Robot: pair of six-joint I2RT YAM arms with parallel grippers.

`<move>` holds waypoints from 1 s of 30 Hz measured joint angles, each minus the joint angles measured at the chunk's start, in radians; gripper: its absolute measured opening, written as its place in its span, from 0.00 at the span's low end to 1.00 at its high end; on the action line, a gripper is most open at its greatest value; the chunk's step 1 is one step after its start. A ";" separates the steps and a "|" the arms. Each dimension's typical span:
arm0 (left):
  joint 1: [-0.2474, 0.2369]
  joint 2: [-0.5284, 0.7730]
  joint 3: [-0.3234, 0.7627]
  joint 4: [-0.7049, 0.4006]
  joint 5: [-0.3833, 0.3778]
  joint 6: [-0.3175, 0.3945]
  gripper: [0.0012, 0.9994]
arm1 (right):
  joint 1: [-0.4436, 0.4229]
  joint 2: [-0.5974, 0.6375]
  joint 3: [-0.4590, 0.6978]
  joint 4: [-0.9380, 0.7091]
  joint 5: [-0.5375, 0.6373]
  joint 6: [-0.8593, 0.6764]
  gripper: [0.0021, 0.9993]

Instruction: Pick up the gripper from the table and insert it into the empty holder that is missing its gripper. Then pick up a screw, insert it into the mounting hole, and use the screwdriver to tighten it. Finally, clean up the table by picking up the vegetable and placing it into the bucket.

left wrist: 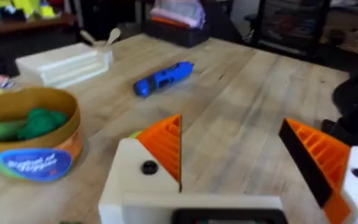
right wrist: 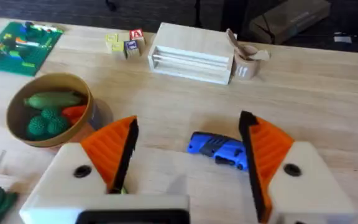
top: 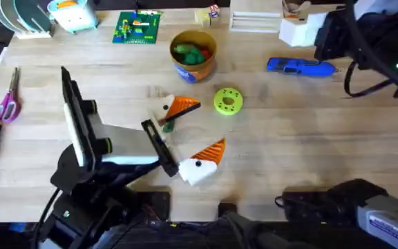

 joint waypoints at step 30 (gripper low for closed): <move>0.050 1.120 0.832 -0.851 -0.525 -0.065 0.99 | 0.000 -0.004 0.000 0.000 -0.012 0.176 0.96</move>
